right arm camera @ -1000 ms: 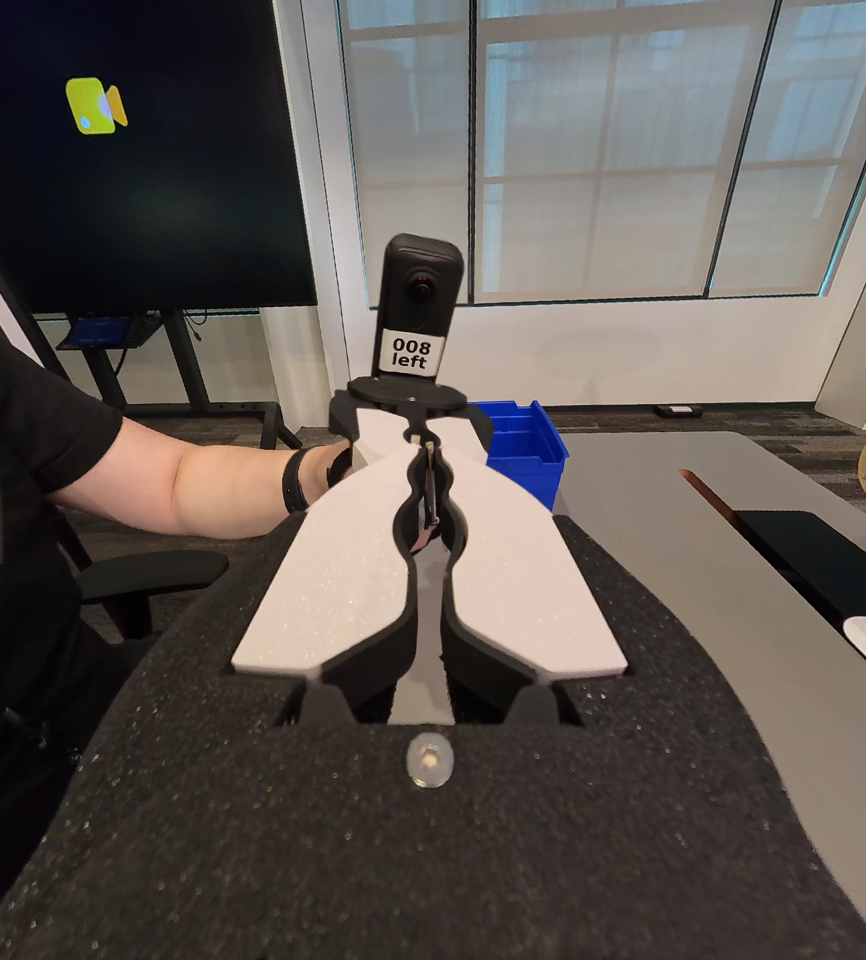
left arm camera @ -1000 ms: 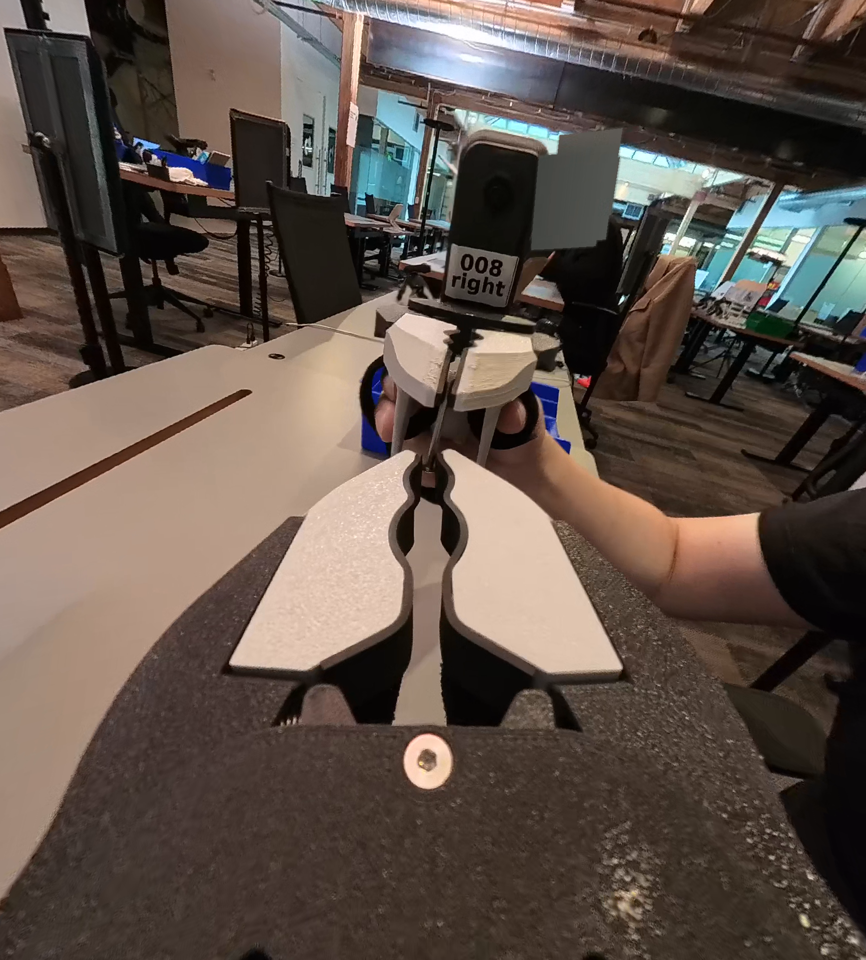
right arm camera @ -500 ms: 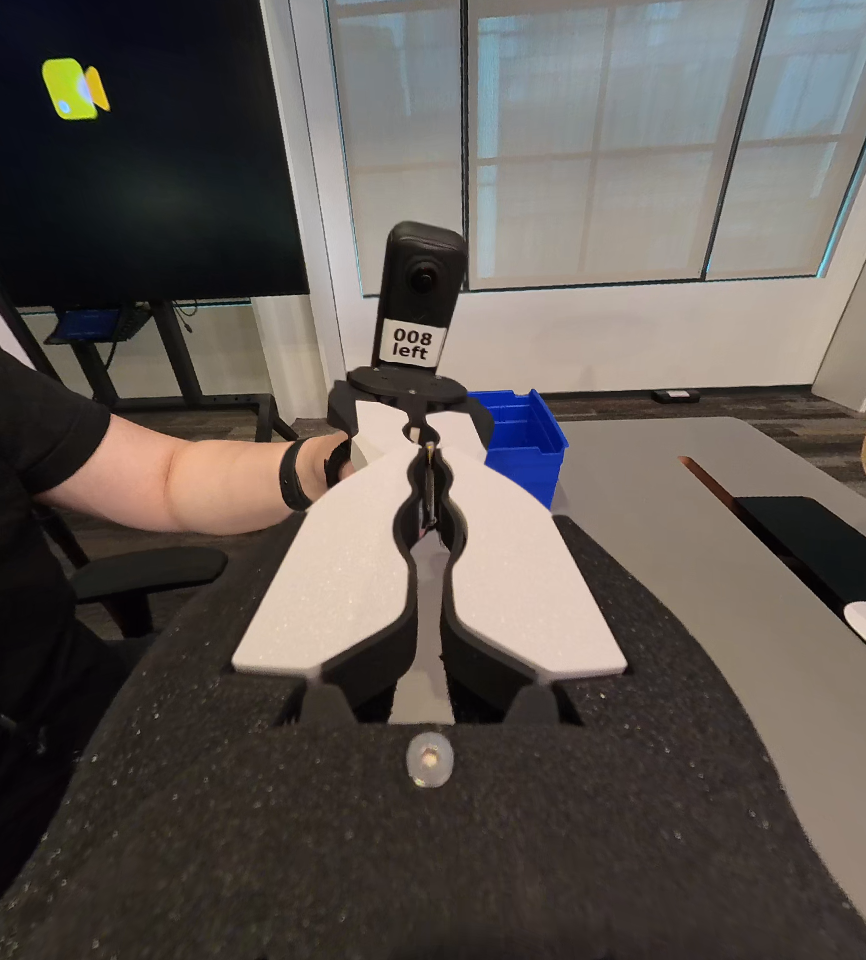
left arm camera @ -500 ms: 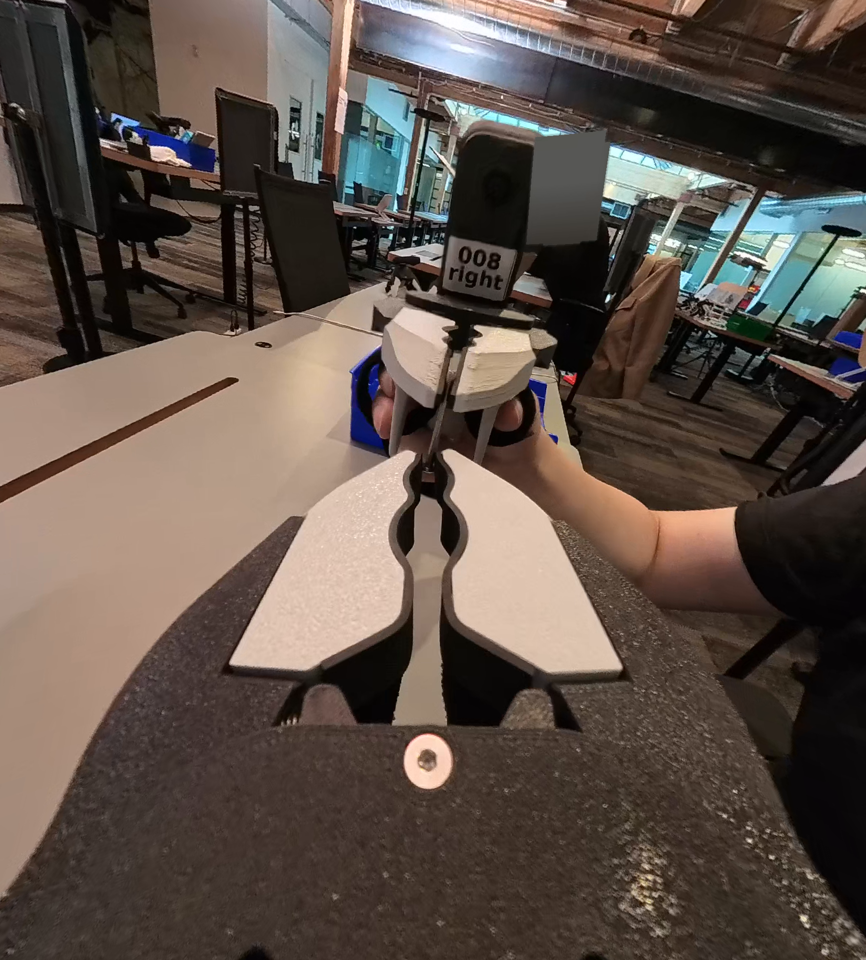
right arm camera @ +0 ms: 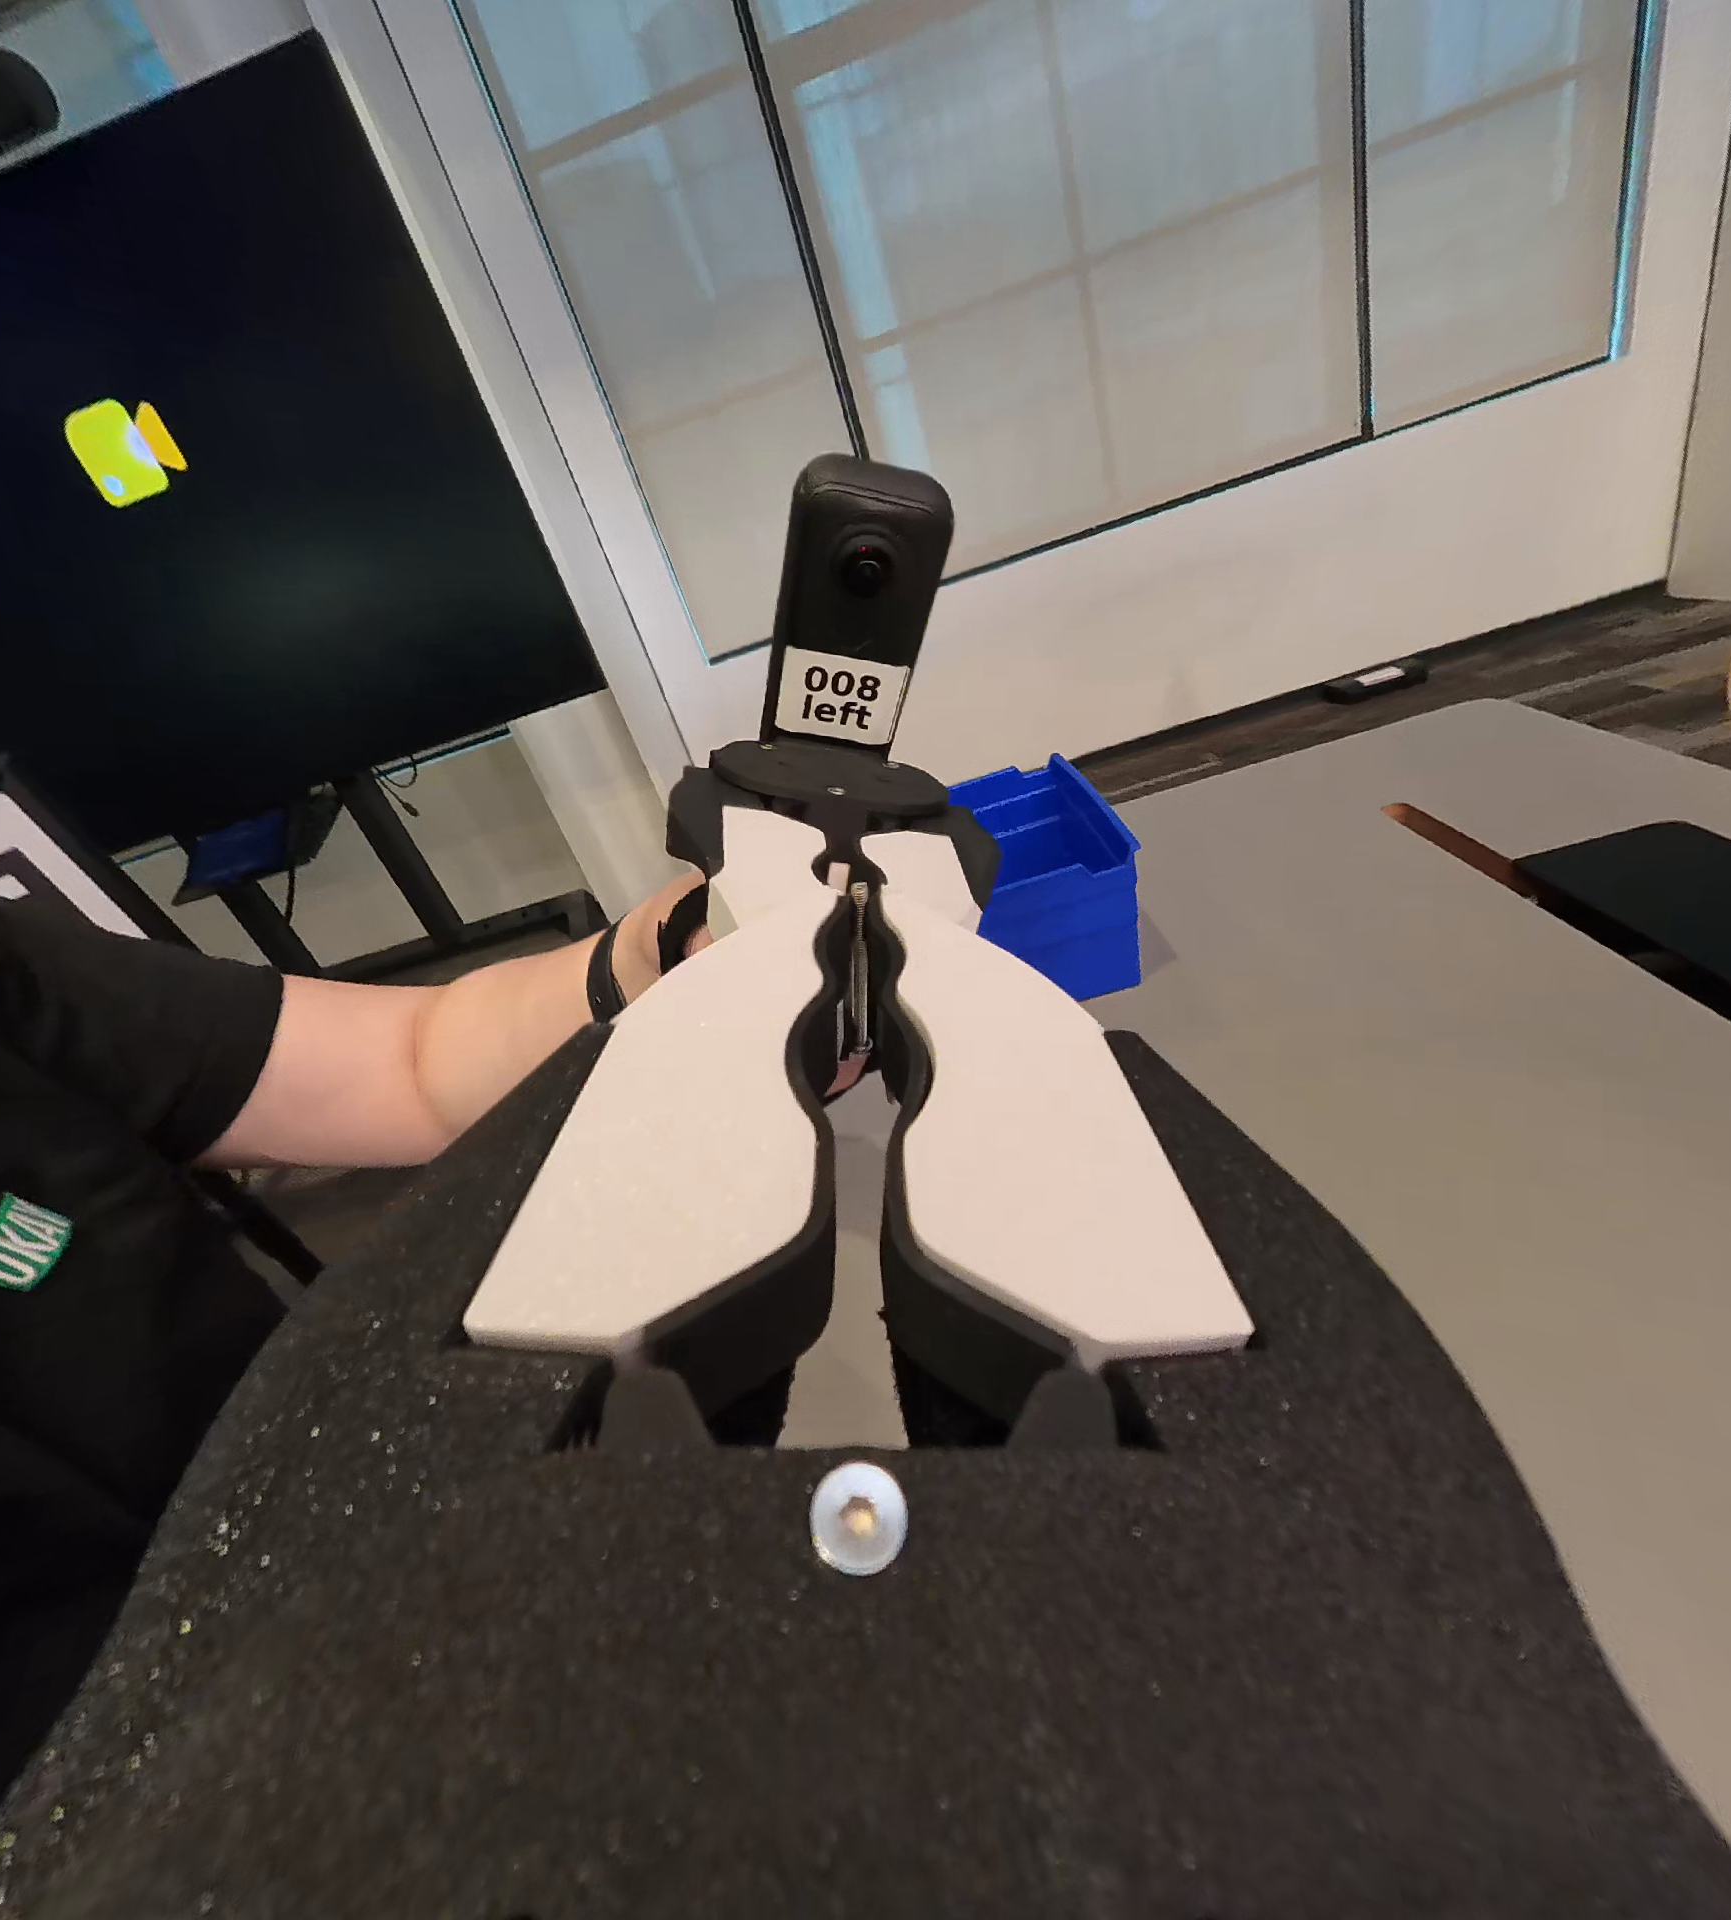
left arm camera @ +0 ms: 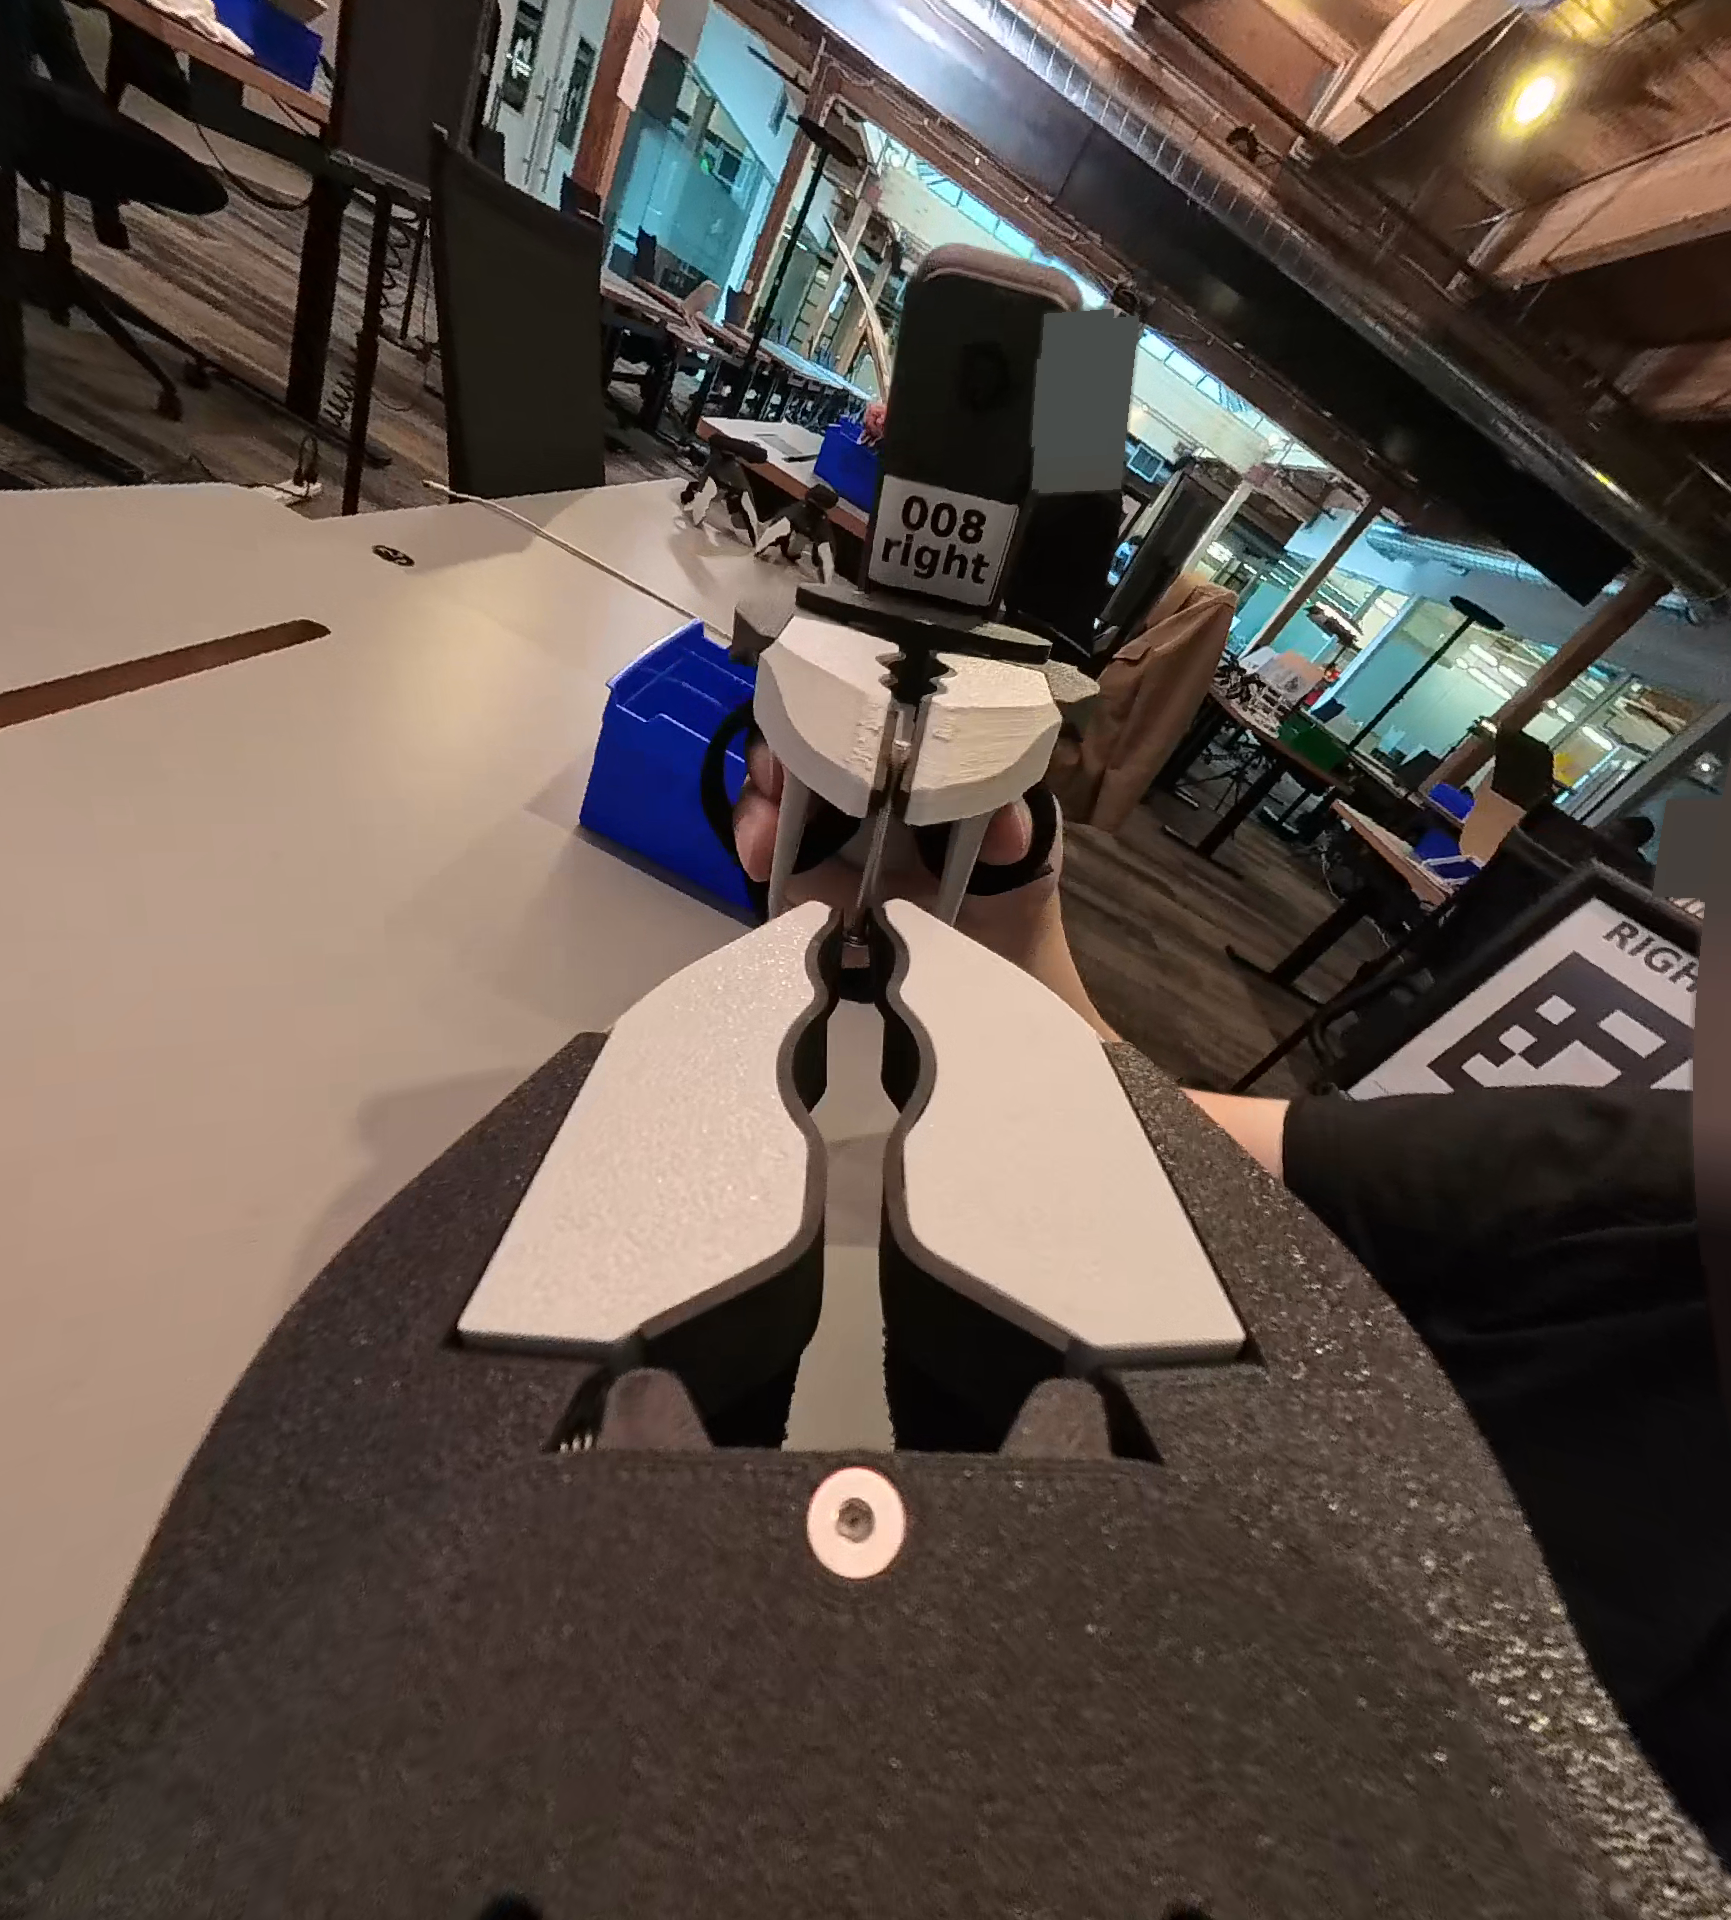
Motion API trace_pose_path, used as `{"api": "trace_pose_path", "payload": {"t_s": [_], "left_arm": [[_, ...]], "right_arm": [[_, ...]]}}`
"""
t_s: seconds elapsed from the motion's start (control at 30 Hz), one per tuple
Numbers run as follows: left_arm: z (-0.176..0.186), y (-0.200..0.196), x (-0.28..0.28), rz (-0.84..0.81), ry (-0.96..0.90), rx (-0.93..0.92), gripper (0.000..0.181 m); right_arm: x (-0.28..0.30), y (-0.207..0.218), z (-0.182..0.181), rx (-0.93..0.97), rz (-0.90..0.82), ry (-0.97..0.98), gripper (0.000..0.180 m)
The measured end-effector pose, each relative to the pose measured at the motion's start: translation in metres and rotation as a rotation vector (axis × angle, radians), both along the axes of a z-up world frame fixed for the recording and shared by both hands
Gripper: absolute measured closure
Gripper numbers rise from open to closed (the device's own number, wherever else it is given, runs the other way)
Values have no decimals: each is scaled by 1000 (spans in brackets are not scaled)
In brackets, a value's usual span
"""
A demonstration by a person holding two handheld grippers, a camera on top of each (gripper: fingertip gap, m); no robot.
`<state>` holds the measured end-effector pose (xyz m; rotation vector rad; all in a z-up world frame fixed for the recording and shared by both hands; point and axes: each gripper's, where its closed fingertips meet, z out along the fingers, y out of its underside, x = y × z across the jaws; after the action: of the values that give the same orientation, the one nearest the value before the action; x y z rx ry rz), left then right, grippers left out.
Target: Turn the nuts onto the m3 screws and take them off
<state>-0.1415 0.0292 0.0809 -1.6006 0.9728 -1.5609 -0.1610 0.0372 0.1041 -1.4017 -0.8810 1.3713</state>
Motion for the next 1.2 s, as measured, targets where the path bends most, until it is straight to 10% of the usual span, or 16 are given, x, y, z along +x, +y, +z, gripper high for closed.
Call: {"api": "trace_pose_path", "payload": {"t_s": [1.2], "left_arm": [[8,-3,11,-23,42,-23,178]], "right_arm": [[9,-1,5,-70,31,41,178]]}}
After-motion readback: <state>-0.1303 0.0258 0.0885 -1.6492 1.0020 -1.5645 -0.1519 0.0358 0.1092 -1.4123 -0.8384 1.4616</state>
